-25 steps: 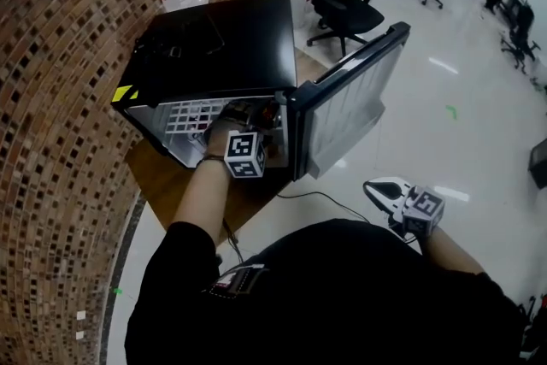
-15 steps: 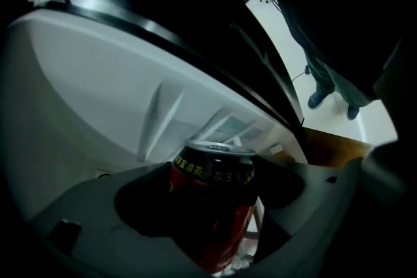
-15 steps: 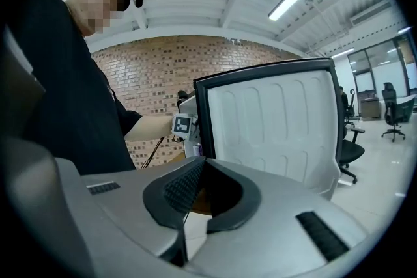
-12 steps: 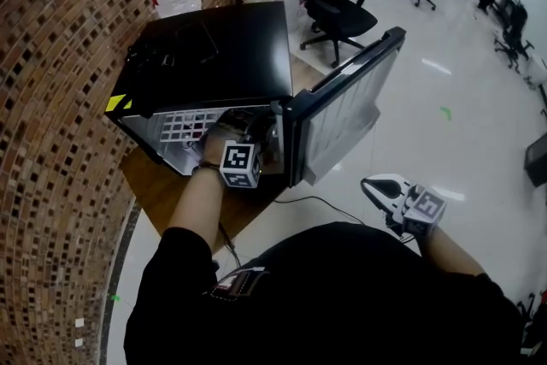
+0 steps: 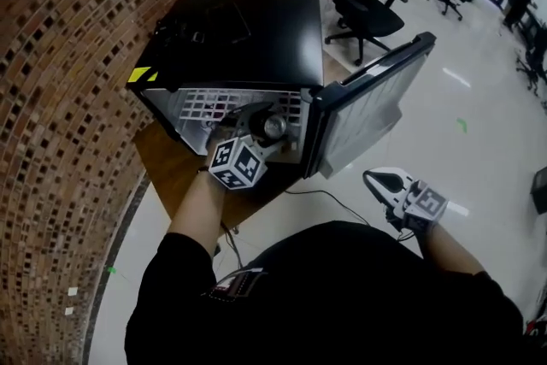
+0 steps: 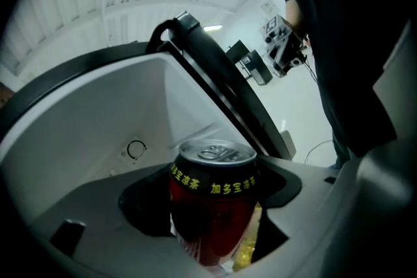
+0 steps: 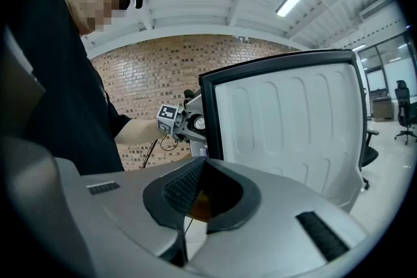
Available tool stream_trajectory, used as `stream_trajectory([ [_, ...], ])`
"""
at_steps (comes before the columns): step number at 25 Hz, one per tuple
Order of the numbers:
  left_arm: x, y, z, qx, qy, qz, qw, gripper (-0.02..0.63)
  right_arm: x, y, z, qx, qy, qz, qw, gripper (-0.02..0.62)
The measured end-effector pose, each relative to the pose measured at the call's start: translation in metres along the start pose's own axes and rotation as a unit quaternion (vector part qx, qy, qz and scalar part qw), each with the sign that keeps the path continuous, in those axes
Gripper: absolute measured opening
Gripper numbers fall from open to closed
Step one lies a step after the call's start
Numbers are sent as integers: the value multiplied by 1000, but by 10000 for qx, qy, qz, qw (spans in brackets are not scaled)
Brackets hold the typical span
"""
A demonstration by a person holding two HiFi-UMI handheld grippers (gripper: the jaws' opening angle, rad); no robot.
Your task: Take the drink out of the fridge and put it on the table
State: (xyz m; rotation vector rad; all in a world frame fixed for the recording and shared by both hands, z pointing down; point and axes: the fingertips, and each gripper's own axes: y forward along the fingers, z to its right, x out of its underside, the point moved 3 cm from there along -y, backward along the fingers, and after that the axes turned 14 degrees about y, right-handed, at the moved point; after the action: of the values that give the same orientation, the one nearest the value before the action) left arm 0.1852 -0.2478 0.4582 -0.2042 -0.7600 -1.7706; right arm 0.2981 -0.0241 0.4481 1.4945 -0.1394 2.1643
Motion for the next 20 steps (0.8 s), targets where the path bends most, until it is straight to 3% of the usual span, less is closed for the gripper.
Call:
stream_trajectory([
  [3,2,-24,4,-184,-465,101,9987,344,-6,21,-3,-177,-58,-3,9998,8],
  [7,21,-59,23,-302,-876,-108,9956,344,-5,59,-16,-542,-103,-147,9984,8],
  [11,51,-96,54,-502,-1619,-234,9852,342,10,103,-38,-1026,-153,-362,9939,8],
  [17,102,-148,112,-1029,-2870,-423,9515,344,53,176,-81,-1739,-251,-736,9817,8],
  [20,128,-172,143,-1438,-3528,-505,9232,344,76,216,-98,-2122,-290,-947,9722,8],
])
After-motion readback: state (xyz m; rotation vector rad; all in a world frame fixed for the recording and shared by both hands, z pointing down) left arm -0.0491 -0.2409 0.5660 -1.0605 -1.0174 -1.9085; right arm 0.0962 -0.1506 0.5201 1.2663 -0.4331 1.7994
